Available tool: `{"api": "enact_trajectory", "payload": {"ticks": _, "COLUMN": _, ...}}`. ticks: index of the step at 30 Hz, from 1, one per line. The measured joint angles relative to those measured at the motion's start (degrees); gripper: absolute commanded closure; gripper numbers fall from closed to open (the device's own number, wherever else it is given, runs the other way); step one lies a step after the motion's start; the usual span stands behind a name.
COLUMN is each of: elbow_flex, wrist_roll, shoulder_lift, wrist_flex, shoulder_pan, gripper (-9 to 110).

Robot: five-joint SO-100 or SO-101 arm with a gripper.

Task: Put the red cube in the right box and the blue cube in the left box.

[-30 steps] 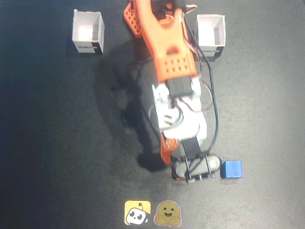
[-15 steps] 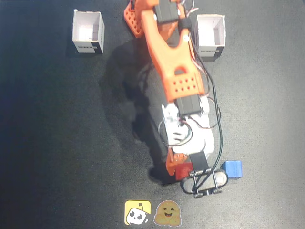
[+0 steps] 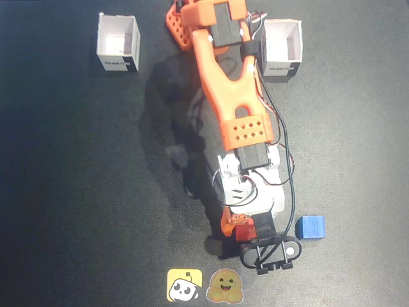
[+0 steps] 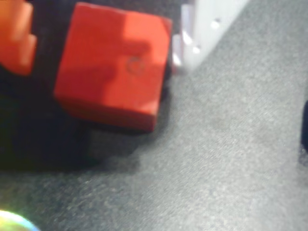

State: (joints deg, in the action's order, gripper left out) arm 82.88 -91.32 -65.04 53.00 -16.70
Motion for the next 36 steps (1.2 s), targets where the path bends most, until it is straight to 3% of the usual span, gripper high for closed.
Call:
{"api": "enact_trajectory", "payload": {"ticks": 10, "elbow_flex": -0.3, "wrist_roll": -1.0, "shoulder_lift": 3.6, "wrist_flex": -1.1, "shoulder_pan": 0.1, "gripper": 79}}
{"api": "enact_trajectory", "payload": {"ticks": 24, "elbow_flex": -0.3, "wrist_roll": -1.6, "shoulder_lift": 3.6, "wrist_flex": -1.1, "shoulder_pan": 0.2, "gripper": 92}}
{"api": "enact_trajectory", "payload": {"ticks": 30, "elbow_flex": -0.4, "wrist_roll": -1.6, "shoulder_lift": 3.6, "wrist_flex": -1.1, "shoulder_pan": 0.9, "gripper": 93}}
{"api": "enact_trajectory", "payload": {"ticks": 36, "elbow_flex": -7.2, "wrist_roll": 0.2, "shoulder_lift": 3.6, "wrist_flex": 7.2, "shoulder_pan": 2.4, "gripper": 92}}
